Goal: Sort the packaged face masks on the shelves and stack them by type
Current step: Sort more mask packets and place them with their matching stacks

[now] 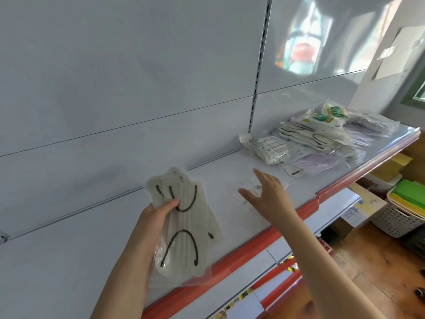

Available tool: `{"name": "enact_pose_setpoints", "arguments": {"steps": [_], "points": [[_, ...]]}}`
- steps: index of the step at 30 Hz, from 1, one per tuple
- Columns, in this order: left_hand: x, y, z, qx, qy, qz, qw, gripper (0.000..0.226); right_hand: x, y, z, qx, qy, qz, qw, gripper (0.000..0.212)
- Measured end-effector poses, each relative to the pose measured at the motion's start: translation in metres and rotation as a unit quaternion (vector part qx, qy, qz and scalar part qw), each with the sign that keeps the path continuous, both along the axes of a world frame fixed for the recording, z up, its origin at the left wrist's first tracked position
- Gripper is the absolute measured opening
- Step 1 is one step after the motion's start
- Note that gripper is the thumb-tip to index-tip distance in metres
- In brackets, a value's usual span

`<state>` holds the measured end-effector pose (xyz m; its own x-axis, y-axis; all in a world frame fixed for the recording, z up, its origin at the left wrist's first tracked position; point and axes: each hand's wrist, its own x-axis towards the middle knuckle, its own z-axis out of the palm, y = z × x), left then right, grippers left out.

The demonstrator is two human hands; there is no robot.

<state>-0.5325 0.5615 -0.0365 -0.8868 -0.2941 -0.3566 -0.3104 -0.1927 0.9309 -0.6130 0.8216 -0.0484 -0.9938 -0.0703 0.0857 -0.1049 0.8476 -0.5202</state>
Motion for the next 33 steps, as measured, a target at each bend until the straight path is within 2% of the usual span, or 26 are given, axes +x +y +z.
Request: {"name": "enact_pose_setpoints", "arguments": {"steps": [2,3,8,10,13,15,17,18,20,23,27,29,33], "points": [[0.001,-0.003,0.001,-0.008,0.015,0.013,1.0,0.022,-0.009,0.019,-0.011,0.116,-0.051,-0.048,0.991,0.088],[0.001,-0.003,0.001,-0.011,0.021,0.021,1.0,0.021,-0.01,0.022,-0.015,0.127,-0.058,-0.054,0.989,0.083],[0.003,0.004,0.003,0.005,0.015,0.019,1.0,0.018,-0.001,0.009,-0.011,0.038,-0.027,-0.075,0.996,0.037],[0.004,0.006,0.004,0.014,0.017,0.008,1.0,0.018,0.005,0.004,-0.005,0.035,-0.026,-0.062,0.997,0.021],[0.003,0.009,0.005,0.022,0.027,-0.005,0.999,0.018,0.008,-0.013,-0.007,0.01,-0.039,0.011,0.999,0.016],[0.0,0.012,0.006,0.033,0.032,-0.011,0.999,0.02,0.011,-0.033,-0.009,-0.037,-0.06,0.127,0.989,0.04],[-0.004,0.016,0.009,0.054,0.034,-0.017,0.998,0.024,0.013,-0.046,-0.009,-0.091,-0.053,0.203,0.973,0.044],[-0.006,0.019,0.009,0.065,0.037,-0.02,0.997,0.027,0.013,-0.045,-0.007,-0.11,-0.03,0.2,0.973,0.044],[-0.011,0.024,0.01,0.081,0.044,-0.028,0.995,0.029,0.002,-0.027,-0.007,-0.113,0.041,0.128,0.984,0.044],[-0.017,0.04,0.009,0.094,0.05,-0.043,0.993,0.028,-0.017,0.031,-0.006,-0.048,0.104,-0.027,0.993,0.04],[-0.029,0.071,0.012,0.104,0.04,-0.058,0.992,0.025,-0.031,0.109,0.0,-0.098,0.157,-0.22,0.958,0.027],[-0.041,0.088,0.015,0.104,0.033,-0.057,0.992,0.027,-0.05,0.135,0.004,-0.067,0.179,-0.247,0.95,0.034],[-0.076,0.126,0.02,0.098,0.028,-0.033,0.994,0.028,-0.105,0.178,0.012,0.022,0.171,-0.218,0.961,0.061]]}}
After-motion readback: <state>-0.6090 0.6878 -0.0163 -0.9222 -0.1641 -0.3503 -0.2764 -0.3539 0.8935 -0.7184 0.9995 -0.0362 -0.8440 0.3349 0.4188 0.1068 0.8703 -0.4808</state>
